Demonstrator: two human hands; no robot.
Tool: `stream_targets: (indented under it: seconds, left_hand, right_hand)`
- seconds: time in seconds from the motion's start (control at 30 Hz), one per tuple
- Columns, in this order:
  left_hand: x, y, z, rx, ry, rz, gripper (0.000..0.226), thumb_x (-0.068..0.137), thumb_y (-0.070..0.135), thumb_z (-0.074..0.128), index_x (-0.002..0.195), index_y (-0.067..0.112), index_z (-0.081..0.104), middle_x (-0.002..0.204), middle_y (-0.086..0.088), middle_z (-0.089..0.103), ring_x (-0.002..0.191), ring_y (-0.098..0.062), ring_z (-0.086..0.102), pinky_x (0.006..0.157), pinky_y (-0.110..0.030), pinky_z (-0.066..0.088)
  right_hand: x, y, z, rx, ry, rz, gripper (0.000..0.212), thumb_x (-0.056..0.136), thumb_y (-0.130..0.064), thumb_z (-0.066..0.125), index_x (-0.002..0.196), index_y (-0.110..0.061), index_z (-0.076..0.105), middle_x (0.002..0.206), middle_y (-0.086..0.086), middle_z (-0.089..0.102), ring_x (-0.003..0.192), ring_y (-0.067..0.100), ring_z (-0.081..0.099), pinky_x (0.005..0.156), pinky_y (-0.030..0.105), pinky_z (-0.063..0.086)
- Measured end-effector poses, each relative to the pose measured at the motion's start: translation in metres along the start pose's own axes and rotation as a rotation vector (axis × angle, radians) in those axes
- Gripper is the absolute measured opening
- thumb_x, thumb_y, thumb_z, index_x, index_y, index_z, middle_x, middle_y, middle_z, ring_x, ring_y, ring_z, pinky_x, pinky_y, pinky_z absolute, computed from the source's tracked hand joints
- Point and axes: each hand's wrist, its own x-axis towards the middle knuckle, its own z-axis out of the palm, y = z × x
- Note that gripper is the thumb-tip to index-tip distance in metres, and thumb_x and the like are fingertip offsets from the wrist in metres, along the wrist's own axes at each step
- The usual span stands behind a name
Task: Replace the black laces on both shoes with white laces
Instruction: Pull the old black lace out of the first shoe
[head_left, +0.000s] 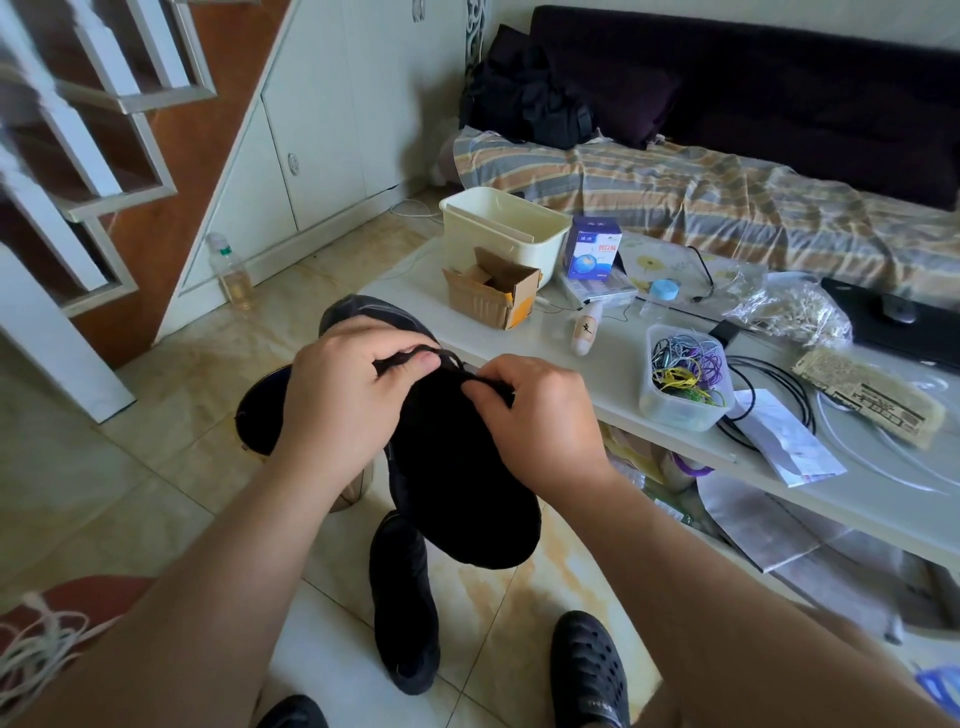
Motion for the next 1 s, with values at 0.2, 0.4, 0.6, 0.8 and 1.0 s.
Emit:
stream_targets:
  seconds: [0.2,0.4,0.6,0.8,1.0]
  left_hand:
    - [-0.002,0.007,-0.004,-0.099,-0.071,-0.11,0.014,0.098,0.039,0.07,0.102,0.032,0.081,0.091,0.024,0.075,0.088,0.002,0.068,0.076,-0.01,0.049]
    - [0.003,0.023,-0.011,-0.596,0.187,-0.282,0.024,0.103,0.029,0.061,0.084,0.033,0.075,0.081,0.015,0.071,0.082,-0.006,0.066,0.08,-0.026,0.054]
    - [0.013,0.027,-0.031,-0.969,0.172,-0.465,0.036,0.111,0.044,0.043,0.084,0.023,0.054,0.065,0.001,0.051,0.053,-0.019,0.039,0.055,-0.029,0.042]
    - [-0.006,0.009,0.002,0.26,-0.218,-0.062,0.024,0.094,0.058,0.062,0.099,0.036,0.07,0.093,0.014,0.064,0.081,-0.007,0.059,0.067,-0.033,0.049]
    - [-0.008,0.001,0.013,0.252,-0.133,-0.013,0.015,0.102,0.044,0.059,0.101,0.035,0.071,0.092,0.013,0.069,0.083,-0.02,0.065,0.063,-0.039,0.054]
  right_hand:
    - [-0.002,-0.001,-0.002,-0.009,0.026,-0.023,0.013,0.095,-0.03,0.069,0.089,-0.02,0.075,0.082,-0.007,0.071,0.077,0.014,0.063,0.072,0.036,0.053]
    - [0.0,0.008,0.0,-0.069,-0.037,0.125,0.013,0.094,-0.031,0.068,0.085,-0.022,0.071,0.078,-0.004,0.068,0.075,0.019,0.062,0.068,0.037,0.055]
    - [0.003,0.01,-0.007,-0.009,-0.003,0.183,0.013,0.094,-0.031,0.068,0.085,-0.023,0.072,0.079,-0.008,0.07,0.077,0.014,0.064,0.072,0.035,0.055]
    - [0.0,0.004,-0.005,-0.071,0.025,0.098,0.014,0.093,-0.034,0.068,0.086,-0.022,0.072,0.08,-0.006,0.07,0.077,0.019,0.063,0.07,0.038,0.054]
    - [-0.001,0.006,-0.002,-0.081,0.009,0.128,0.016,0.093,-0.036,0.066,0.084,-0.023,0.07,0.076,-0.006,0.068,0.074,0.019,0.062,0.068,0.037,0.055]
